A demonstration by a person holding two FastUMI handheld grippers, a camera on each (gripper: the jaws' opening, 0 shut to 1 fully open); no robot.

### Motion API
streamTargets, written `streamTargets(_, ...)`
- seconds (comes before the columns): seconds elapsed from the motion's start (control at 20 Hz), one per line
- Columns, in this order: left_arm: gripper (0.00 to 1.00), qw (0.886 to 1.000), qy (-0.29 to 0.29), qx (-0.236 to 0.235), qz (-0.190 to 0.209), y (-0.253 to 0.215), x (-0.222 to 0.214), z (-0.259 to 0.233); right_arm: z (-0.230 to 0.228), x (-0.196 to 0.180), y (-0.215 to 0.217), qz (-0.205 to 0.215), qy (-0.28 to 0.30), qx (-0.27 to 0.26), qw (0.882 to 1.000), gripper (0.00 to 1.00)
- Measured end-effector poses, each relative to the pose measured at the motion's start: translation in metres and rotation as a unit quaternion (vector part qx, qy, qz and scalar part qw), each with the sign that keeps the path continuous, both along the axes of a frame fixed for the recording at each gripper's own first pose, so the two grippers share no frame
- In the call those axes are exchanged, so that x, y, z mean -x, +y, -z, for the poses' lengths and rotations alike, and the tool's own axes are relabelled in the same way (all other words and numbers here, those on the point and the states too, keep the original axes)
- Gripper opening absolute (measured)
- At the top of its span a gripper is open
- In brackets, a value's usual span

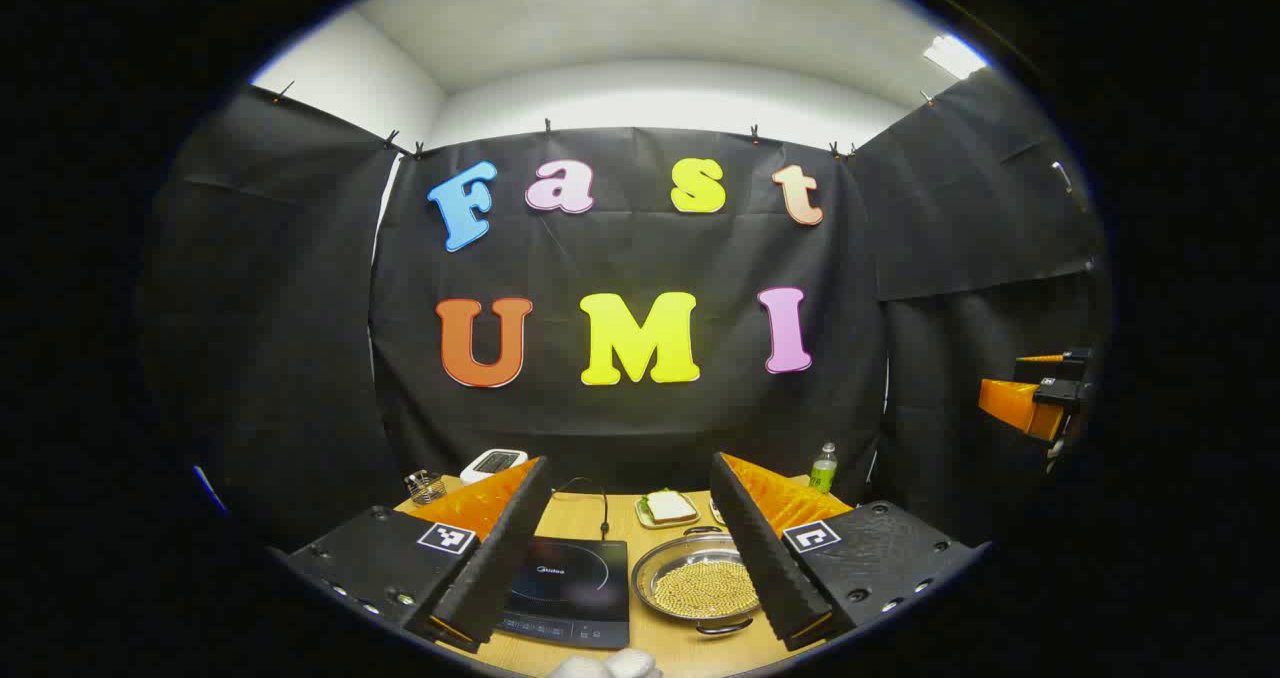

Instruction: First push the handle of the pot to place it horizontally, then grasp the pot with both hands and set it on the induction cooktop.

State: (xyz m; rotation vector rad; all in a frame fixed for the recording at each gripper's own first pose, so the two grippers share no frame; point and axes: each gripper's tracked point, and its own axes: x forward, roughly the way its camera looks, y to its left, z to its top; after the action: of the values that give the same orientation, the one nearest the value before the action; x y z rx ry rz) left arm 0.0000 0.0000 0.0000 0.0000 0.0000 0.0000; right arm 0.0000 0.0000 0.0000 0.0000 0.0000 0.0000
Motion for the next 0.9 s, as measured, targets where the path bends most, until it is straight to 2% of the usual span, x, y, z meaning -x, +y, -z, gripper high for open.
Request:
streamTargets(0.7, 0.96, 1.0, 0.002, -0.001, -0.011, 0.009, -0.005, 0.001, -0.001, -0.008, 0.007, -0.005, -0.005, 0.011, 1.0, 0.99)
streamTargets(0.9, 0.96, 1.0, 0.004, -0.002, -0.017, 0.014, -0.007, 0.004, 0.01, -0.017, 0.024, -0.03, 0.014, 0.018, 0.999, 0.96)
